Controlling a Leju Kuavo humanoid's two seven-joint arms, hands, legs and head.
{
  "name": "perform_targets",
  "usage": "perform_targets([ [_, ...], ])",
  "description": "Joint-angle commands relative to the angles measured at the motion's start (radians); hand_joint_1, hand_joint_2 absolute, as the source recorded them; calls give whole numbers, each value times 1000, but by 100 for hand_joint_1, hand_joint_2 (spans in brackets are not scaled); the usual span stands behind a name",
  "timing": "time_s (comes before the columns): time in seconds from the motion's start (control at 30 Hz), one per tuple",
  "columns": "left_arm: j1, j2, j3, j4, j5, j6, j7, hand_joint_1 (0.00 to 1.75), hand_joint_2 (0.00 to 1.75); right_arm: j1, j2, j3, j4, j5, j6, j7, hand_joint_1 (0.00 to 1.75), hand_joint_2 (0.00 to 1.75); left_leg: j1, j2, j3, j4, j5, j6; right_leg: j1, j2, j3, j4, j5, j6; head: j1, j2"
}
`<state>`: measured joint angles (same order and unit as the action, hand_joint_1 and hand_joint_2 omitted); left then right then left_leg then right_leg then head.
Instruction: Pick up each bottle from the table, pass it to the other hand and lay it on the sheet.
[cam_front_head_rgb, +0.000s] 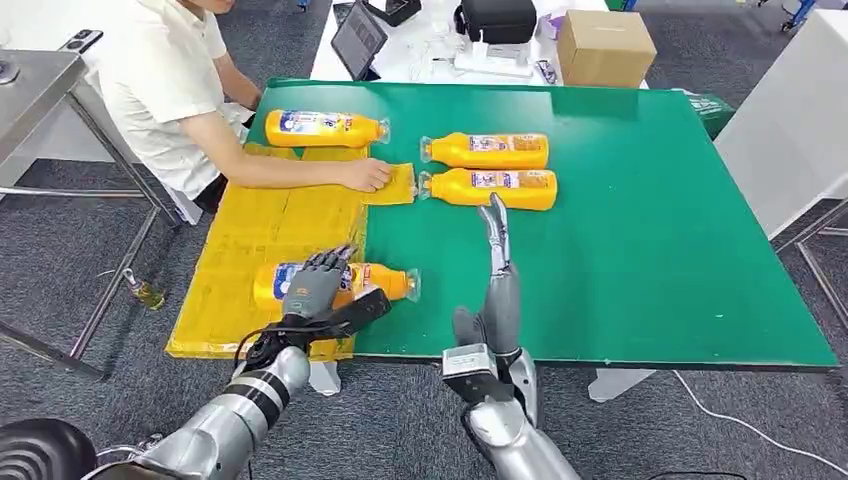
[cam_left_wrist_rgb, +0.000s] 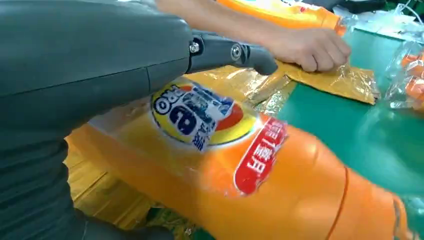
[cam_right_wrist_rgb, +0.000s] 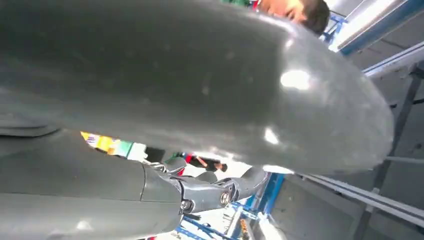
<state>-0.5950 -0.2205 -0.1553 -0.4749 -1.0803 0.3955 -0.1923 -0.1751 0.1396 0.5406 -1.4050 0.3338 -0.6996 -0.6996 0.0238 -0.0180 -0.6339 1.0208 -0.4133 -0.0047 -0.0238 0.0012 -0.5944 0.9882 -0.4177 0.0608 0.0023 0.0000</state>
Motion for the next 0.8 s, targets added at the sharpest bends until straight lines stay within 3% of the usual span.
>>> perform_targets([
  [0.03, -31, 19, -26, 101, 21, -108, -45, 0, 175, -48, -50, 23, 80, -32, 1, 1, 0, 0, 0, 2, 4, -1, -1, 1, 1, 1, 4, -2, 0, -2, 0, 0],
  [0.2, -26, 17, -25, 91, 28, -98, -52, 0, 175, -47, -50, 22, 80, -31, 1, 1, 0, 0, 0, 2, 5, -1, -1, 2, 1, 1, 5, -2, 0, -3, 0, 0],
  [0.43, 127, -58, -14, -239, 360, 148, -356, 0, 175, -15, -33, -20, 76, 13, 1, 1, 0, 0, 0, -2, 3, -1, 0, 2, 0, -2, 4, -1, -1, -2, 0, 0],
  [0.53, 203, -35, -108, -420, 430, 208, -351, 0, 175, -6, -29, -36, 78, 38, 1, 1, 0, 0, 0, -1, 2, 0, 0, 2, 0, -2, 2, -1, -1, -1, 0, 0],
  [0.7, 256, 0, -184, -543, 499, 303, -368, 0, 175, -5, -27, -54, 94, 86, 1, 1, 0, 0, 0, 1, 2, 0, -1, 1, 1, 0, 1, -1, -1, -2, 0, 0],
  [0.77, 294, -5, -145, -575, 500, 303, -392, 0, 175, -50, -37, -68, 275, 141, 5, 1, 0, 0, 0, 1, 3, 0, -1, 2, 1, 0, 2, -1, -1, -3, 0, 0],
  [0.8, 294, -5, -145, -575, 500, 303, -392, 0, 175, -50, -37, -68, 275, 141, 5, 1, 0, 0, 0, 3, 6, -2, -2, 2, 1, 2, 5, -3, 0, -3, 0, 0],
])
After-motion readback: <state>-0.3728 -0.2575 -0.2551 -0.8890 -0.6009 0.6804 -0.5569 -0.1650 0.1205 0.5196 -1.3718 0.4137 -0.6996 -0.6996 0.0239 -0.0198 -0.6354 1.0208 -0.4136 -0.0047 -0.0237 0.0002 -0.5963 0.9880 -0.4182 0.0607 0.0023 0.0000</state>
